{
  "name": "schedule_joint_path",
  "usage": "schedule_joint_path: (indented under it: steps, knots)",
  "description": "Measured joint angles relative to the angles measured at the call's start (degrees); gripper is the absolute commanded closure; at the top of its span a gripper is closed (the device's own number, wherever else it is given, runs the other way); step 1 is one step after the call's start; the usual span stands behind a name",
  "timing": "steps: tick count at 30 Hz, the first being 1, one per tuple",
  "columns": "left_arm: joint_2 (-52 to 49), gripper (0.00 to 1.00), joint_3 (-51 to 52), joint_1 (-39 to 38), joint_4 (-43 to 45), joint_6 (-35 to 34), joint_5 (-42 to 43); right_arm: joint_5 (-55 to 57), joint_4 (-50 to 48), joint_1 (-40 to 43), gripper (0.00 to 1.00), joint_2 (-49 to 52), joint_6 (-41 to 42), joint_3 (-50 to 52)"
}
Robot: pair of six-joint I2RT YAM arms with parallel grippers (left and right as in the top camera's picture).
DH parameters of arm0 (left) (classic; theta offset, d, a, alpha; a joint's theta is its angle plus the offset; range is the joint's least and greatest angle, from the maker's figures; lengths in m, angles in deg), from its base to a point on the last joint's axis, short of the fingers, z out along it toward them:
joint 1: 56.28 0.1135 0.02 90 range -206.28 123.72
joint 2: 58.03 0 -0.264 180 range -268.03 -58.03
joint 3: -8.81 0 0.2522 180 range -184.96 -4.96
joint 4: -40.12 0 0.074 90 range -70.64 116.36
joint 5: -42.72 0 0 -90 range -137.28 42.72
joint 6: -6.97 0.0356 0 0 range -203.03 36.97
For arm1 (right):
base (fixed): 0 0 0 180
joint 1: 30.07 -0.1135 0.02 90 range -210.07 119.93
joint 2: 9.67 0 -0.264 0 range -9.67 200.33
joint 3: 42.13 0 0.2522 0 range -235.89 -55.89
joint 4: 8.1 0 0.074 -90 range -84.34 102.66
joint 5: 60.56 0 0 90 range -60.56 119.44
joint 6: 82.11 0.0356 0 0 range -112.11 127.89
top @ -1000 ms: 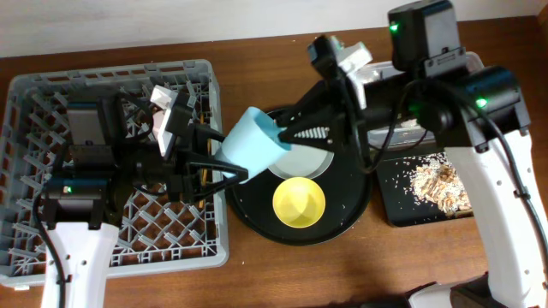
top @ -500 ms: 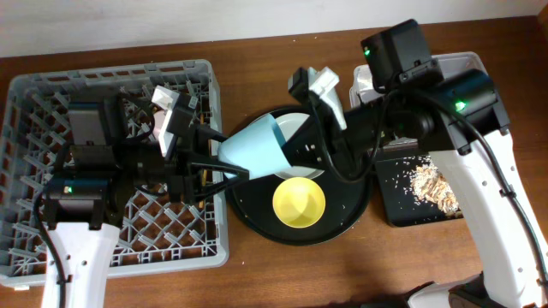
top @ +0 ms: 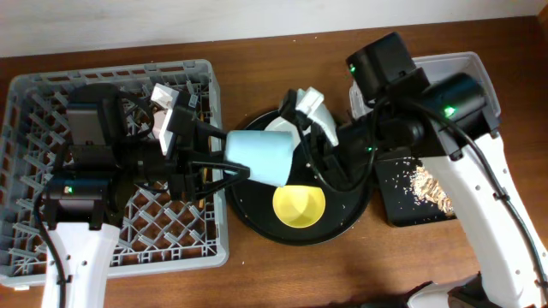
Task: Sort waste into correct bins and load items into the dishwasher rack
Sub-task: 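Place the blue cup upside down in the rack with the left gripper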
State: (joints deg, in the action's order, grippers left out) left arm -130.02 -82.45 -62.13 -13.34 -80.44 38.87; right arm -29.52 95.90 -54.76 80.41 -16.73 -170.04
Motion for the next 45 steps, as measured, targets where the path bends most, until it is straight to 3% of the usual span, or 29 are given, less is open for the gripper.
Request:
schedule_joint_path:
  steps: [5,10,14,17,20,22,34,42,43,44,45]
  knots:
    - [0.0,0.62,0.0,4.76,0.17,-1.05,-0.37,3.85,2.05,-0.83,0.96,-0.02,0.39,0.02]
    - [0.0,0.62,0.0,10.97,-1.6,-1.79,-5.22,20.92,2.25,-0.98,0.96,-0.02,9.49,0.02]
    - [0.0,0.63,-0.15,13.92,-12.17,-2.29,-25.05,37.73,3.3,-0.98,0.96,0.0,18.56,0.11]
    - [0.04,0.63,-0.09,14.03,-19.98,-2.75,-46.36,49.03,3.89,-0.98,0.95,0.0,24.44,0.13]
    - [0.04,0.63,0.04,14.08,-22.93,-6.69,-67.1,55.36,3.89,-0.98,0.95,0.0,27.74,0.13]
    - [0.07,0.63,1.62,14.08,-21.57,-7.67,-72.32,56.78,3.91,-0.98,0.95,0.0,28.5,0.13]
    - [-9.79,0.62,8.39,11.89,-10.38,-9.11,-76.83,58.47,3.89,-0.98,0.95,0.0,29.11,0.13]
    - [-15.3,0.62,8.41,9.99,-9.27,-9.11,-78.55,58.77,3.89,-0.98,0.95,0.0,29.14,0.13]
    - [-15.3,0.6,8.41,9.99,-9.27,-9.14,-78.79,58.77,3.89,-0.98,0.95,0.0,29.14,0.13]
    - [-15.3,0.5,8.41,9.99,-9.27,-9.14,-79.14,58.77,3.87,-0.98,0.95,0.0,29.11,0.13]
    - [-15.3,0.34,8.41,9.99,-9.27,-9.14,-79.19,58.77,3.87,-0.98,0.95,0.0,29.16,0.13]
